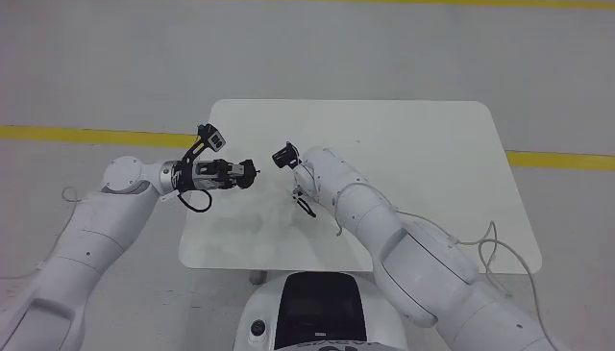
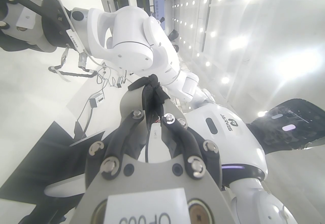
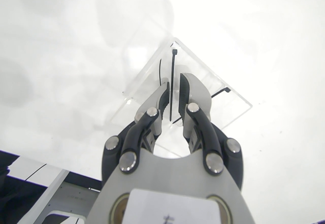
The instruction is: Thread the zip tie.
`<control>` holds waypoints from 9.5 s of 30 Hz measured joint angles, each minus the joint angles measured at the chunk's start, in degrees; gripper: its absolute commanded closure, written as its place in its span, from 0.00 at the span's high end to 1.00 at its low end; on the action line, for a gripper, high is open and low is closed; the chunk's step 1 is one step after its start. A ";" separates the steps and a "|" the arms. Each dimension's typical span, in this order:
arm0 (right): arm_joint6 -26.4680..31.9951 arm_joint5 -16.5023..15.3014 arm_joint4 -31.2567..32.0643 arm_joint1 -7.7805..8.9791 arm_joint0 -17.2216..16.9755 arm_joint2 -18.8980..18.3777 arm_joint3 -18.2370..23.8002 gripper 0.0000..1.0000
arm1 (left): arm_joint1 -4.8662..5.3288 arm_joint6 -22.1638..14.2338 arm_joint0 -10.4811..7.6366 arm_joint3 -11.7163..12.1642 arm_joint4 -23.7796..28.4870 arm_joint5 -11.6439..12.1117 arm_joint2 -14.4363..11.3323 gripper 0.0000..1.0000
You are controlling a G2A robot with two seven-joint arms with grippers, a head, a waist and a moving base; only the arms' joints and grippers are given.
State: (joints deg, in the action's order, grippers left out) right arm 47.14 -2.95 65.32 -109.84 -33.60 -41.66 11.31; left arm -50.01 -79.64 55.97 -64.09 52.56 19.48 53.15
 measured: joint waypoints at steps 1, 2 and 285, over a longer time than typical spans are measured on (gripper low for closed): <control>0.05 0.01 0.00 -0.01 0.01 0.01 -0.04 0.13 | 0.00 0.00 0.00 0.00 0.00 0.00 0.00 0.00; 0.11 0.01 0.00 -0.02 0.02 0.01 -0.07 0.13 | 0.00 0.00 0.00 0.00 0.00 0.00 0.00 0.00; -78.38 -16.53 -5.83 44.96 -10.04 24.12 70.18 0.00 | 0.00 0.00 0.00 0.00 0.00 0.00 0.00 0.00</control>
State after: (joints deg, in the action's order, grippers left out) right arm -31.24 -19.48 59.50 -64.88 -43.63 -17.55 81.49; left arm -50.01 -79.64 55.97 -64.09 52.56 19.48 53.15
